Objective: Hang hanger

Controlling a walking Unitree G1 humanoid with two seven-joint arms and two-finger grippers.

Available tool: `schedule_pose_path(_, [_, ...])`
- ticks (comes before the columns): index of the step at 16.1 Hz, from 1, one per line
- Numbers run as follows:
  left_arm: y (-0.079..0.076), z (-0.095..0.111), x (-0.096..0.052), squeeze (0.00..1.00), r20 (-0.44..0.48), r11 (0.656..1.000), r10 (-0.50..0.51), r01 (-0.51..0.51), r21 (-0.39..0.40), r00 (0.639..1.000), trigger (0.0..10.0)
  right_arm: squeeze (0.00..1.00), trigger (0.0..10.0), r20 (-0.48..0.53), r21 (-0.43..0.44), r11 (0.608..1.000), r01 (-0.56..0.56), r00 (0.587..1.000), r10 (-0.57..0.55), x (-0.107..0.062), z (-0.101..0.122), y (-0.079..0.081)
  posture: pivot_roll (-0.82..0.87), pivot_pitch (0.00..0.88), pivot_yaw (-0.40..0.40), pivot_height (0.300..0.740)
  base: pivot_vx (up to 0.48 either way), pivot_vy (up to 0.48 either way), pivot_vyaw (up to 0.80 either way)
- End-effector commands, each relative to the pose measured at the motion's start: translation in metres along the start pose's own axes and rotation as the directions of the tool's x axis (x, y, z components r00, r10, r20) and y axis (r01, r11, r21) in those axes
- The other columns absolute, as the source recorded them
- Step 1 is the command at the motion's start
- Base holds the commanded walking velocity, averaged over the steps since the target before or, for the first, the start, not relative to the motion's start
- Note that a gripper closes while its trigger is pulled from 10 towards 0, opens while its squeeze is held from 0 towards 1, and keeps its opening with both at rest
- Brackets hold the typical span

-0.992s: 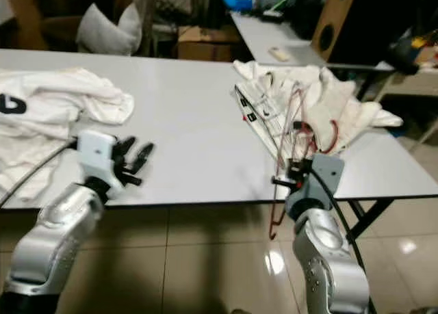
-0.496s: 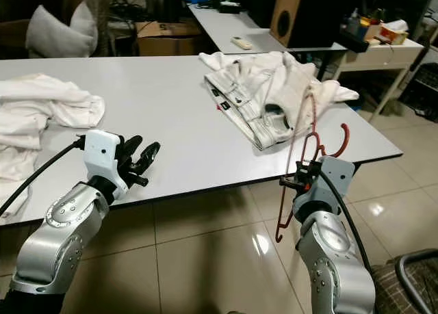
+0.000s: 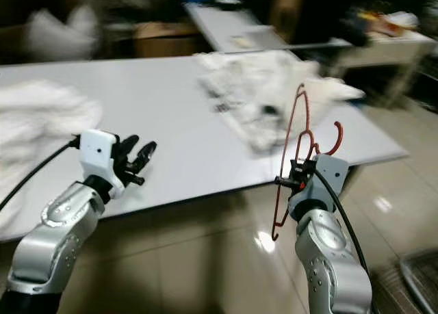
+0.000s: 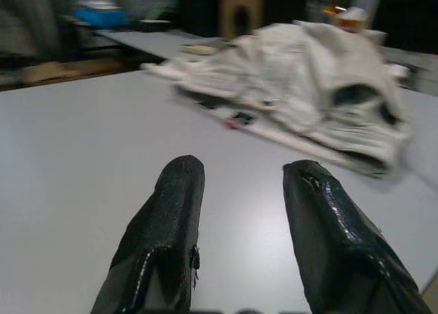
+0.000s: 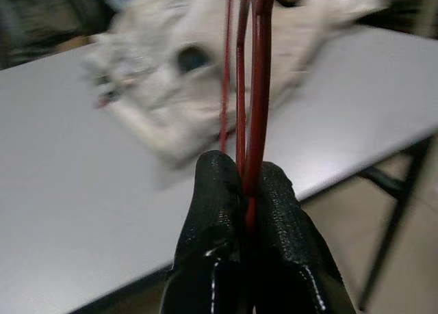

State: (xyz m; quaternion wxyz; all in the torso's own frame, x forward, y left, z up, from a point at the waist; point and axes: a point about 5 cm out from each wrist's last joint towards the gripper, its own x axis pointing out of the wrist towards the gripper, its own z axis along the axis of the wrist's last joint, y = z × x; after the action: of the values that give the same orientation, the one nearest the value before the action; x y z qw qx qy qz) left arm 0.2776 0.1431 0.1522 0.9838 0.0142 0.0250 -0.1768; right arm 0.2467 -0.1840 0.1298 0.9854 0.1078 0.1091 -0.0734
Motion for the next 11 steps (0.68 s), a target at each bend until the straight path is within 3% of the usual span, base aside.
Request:
schedule_pose_path(1, [-0.0054, 0.0038, 0.0021, 0.00, 0.010, 1.000, -0.029, 0.029, 0.001, 1.000, 10.0, 0.00, 10.0, 0.032, -0.010, 1.000, 0.023, 0.999, -0.022, -0.0017, 0.0066, -0.0044, -0.12, 0.000, -0.031, 0.727, 0.247, 0.000, -0.70])
schedule_pose_path(8, [-0.0055, 0.0035, 0.0027, 0.00, 0.010, 1.000, -0.031, 0.031, -0.001, 0.999, 10.0, 0.00, 10.0, 0.043, -0.036, 0.999, 0.016, 0.999, -0.014, -0.0005, 0.0081, -0.0035, -0.12, 0.000, -0.032, 0.727, 0.251, 0.000, 0.00])
schedule_pose_path(11, [-0.0046, 0.0034, 0.0035, 0.00, 0.011, 1.000, -0.024, 0.024, 0.000, 1.000, 10.0, 0.00, 10.0, 0.065, -0.139, 0.990, 0.024, 0.998, -0.015, 0.0013, 0.0122, -0.0046, -0.12, 0.000, -0.030, 0.727, 0.254, 0.000, 0.00])
